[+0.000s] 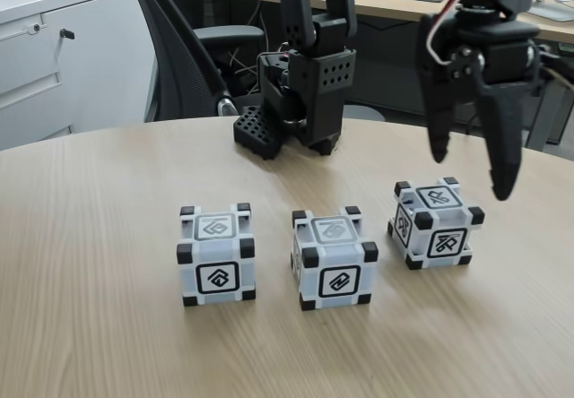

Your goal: Stack cubes from left to right.

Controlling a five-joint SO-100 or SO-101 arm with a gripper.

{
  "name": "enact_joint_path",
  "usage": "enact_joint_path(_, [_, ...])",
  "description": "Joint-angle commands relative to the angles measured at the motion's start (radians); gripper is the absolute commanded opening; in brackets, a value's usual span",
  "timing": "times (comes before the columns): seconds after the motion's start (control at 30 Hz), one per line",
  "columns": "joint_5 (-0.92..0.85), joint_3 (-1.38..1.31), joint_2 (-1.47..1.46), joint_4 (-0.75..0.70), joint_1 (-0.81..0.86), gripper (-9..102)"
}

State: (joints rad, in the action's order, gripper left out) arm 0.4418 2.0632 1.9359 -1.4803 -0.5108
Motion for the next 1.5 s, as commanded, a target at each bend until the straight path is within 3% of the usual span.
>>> enact_joint_path(0.0, [0.011, -0.034, 0.003, -0.061, 0.003, 36])
enact_joint_path(1.23, [0.025, -0.046, -0.196, -0.063, 0.021, 42])
enact_joint_path(1.47, [0.051, -0.048, -0.342, -0.063, 0.023, 42])
